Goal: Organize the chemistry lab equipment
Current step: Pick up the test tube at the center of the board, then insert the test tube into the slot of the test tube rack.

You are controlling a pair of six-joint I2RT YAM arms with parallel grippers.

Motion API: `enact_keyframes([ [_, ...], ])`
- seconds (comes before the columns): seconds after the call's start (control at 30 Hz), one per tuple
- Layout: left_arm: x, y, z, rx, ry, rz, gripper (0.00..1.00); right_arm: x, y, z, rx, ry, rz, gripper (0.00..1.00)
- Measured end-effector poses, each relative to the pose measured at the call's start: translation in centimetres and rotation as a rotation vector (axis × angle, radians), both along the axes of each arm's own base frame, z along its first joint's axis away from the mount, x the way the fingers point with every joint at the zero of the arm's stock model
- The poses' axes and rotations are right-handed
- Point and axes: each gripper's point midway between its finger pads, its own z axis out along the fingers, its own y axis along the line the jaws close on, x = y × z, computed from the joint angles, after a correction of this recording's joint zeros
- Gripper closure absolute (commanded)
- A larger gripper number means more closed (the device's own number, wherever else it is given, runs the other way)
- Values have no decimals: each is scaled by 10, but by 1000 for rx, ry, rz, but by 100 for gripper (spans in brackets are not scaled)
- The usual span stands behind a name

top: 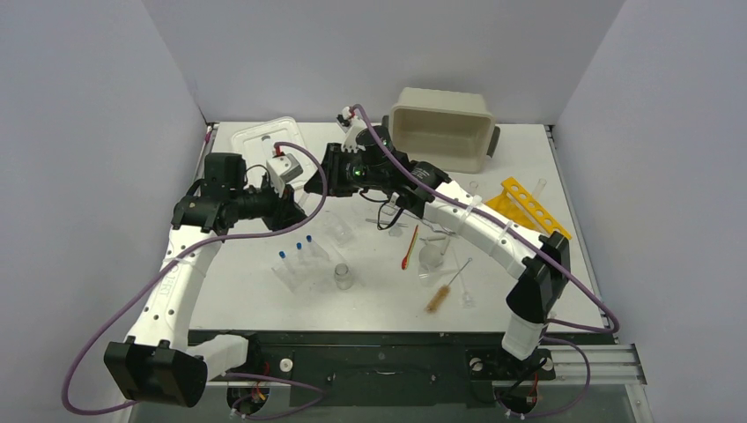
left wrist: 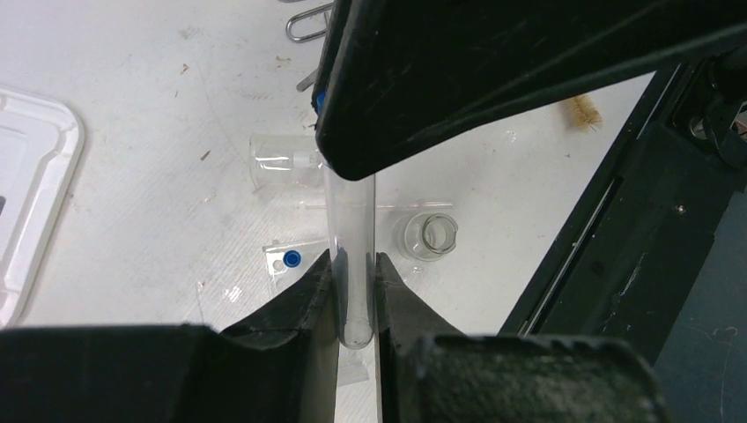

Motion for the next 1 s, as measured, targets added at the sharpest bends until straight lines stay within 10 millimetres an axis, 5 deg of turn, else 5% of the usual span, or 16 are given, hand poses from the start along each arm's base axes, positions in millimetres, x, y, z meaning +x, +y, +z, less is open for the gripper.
enact_keyframes([
  [0.13,0,4,-4,20,11,18,100,1,2,-5,-6,11,-1,85],
  [0.23,0,4,-4,21,12,19,98,1,2,-6,-7,10,2,96],
  [0.3,0,4,-4,22,13,19,62,1,2,-6,-7,9,2,100],
  [0.33,0,4,-4,24,11,20,32,1,2,-6,-8,9,3,100],
  [0.4,1,5,-4,25,9,24,4,0,2,-7,-13,4,9,100],
  [0.43,1,5,-3,26,12,31,0,0,2,-8,-19,2,11,100],
  [0.57,4,8,4,31,11,60,3,2,-4,-24,-73,-16,6,100],
  [0.7,9,10,9,45,9,76,3,0,-19,-63,-204,-27,-9,100],
  [0.83,14,19,-2,69,65,106,3,-14,-38,-107,-381,-59,0,100],
  [1.0,27,50,-21,96,170,202,4,-44,-39,-136,-547,-176,72,100],
])
